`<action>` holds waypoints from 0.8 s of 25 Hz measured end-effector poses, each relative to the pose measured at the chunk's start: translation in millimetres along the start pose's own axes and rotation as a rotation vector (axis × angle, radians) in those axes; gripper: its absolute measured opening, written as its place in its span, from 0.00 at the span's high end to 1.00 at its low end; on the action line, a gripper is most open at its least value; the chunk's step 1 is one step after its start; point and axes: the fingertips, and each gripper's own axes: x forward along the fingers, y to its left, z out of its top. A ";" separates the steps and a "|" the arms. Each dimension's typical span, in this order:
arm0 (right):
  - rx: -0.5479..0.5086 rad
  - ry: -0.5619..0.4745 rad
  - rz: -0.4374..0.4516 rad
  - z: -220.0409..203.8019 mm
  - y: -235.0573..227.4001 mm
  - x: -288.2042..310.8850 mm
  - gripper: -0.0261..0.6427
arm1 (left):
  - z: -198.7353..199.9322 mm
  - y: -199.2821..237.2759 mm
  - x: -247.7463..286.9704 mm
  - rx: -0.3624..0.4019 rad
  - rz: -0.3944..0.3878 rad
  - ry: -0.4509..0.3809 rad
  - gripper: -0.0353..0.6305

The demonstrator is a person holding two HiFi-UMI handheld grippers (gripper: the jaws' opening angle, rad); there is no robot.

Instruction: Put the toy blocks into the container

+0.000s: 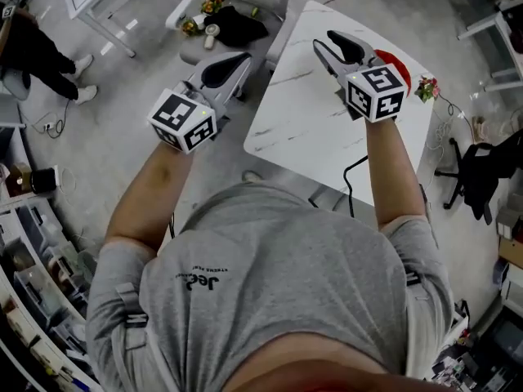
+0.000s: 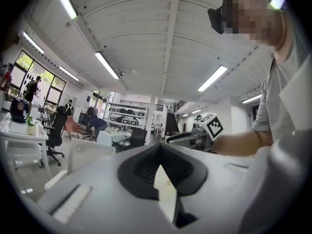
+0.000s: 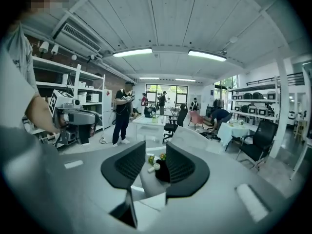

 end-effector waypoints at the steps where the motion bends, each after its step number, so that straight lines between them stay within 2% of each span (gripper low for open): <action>1: -0.005 -0.025 0.002 9.0 8.8 6.2 0.81 | 4.6 6.8 -14.5 0.007 0.027 -0.006 0.86; 2: -0.005 -0.047 0.004 16.9 17.9 11.7 0.90 | 8.3 13.2 -28.9 0.012 0.054 -0.010 0.86; 3: -0.003 -0.063 0.010 23.5 27.9 16.9 0.95 | 10.9 19.1 -43.6 0.017 0.080 -0.009 0.86; 7: -0.004 -0.093 0.081 45.8 78.8 40.2 0.96 | 20.9 39.4 -107.9 0.044 0.179 -0.007 0.86; 20: -0.059 -0.159 0.335 116.9 257.4 112.7 0.96 | 62.2 76.5 -325.1 0.091 0.481 -0.086 0.86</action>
